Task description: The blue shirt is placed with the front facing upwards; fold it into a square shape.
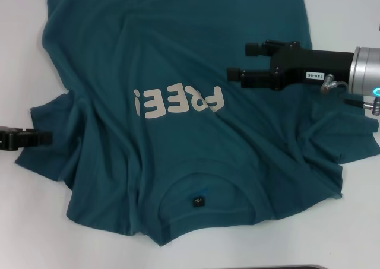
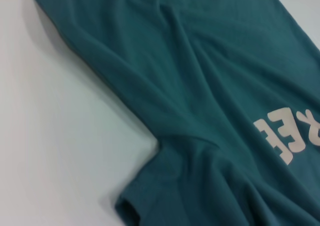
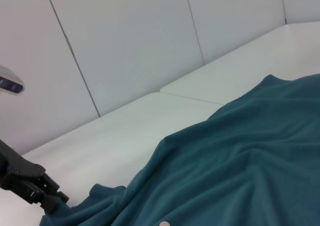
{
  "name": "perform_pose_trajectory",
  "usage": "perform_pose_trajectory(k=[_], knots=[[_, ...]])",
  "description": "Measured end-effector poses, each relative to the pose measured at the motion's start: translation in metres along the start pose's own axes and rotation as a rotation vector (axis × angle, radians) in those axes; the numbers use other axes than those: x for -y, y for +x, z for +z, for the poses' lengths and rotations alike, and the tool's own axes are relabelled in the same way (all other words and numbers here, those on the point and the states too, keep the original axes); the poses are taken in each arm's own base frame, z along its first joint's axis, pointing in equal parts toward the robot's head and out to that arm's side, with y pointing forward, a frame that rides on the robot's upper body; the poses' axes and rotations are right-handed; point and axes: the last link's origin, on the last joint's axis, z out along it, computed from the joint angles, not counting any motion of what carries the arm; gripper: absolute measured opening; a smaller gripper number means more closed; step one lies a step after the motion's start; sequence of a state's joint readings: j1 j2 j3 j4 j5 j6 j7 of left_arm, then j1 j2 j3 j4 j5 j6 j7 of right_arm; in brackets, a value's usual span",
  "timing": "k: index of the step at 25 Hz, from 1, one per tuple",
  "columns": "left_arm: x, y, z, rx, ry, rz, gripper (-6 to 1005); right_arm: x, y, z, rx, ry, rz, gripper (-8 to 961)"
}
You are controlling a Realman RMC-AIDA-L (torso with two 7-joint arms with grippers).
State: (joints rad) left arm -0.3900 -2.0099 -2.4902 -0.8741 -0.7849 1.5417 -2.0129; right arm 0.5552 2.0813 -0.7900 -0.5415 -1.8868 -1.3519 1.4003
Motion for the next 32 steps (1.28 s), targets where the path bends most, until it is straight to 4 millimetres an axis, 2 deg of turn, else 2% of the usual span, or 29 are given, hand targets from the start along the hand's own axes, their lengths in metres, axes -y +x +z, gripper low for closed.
perform_pose_trajectory(k=[8,16,28,32], knots=[[-0.001,-0.001,0.0,0.011,-0.002,0.002,314,0.0,0.0,0.0,0.0,0.0,0.0,911],[-0.001,0.006,-0.006,-0.004,0.016,0.019,8,0.0,0.0,0.0,0.0,0.001,0.0,911],[0.012,0.021,-0.026,-0.006,0.146,0.042,11,-0.002,0.003,0.002,0.0,-0.005,0.017,911],[0.021,0.025,-0.036,-0.032,0.209,0.02,12,-0.002,0.002,0.002,0.0,-0.007,0.023,911]])
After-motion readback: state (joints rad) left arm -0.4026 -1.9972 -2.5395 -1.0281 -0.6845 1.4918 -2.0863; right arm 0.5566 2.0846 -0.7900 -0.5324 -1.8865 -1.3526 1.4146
